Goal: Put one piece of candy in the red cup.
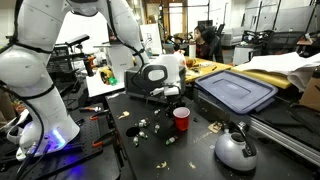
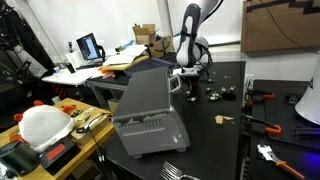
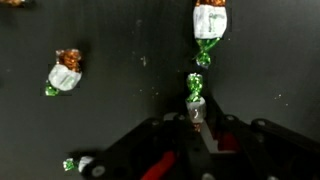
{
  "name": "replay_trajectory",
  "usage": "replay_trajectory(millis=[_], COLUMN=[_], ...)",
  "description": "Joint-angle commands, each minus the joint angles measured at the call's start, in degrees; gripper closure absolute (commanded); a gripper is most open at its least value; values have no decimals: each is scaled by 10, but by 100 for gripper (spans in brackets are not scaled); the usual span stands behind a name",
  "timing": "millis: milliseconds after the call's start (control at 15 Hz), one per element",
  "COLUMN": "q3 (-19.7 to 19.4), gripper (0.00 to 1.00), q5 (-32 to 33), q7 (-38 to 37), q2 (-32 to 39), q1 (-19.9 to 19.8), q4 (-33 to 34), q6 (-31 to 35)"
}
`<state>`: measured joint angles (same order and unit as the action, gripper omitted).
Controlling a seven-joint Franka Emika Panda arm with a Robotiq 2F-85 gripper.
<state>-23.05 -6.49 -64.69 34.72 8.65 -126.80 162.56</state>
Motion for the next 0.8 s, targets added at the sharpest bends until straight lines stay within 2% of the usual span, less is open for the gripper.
replay_trajectory(millis=[0,400,733], q3=[18,24,20], gripper=[94,94,94], q5=[7,14,47], q7=[19,58,68], q2=[-38,-96,-148], q1=[-6,-8,-6], q4=[-19,-48,-75], q6=[-12,-19,-23])
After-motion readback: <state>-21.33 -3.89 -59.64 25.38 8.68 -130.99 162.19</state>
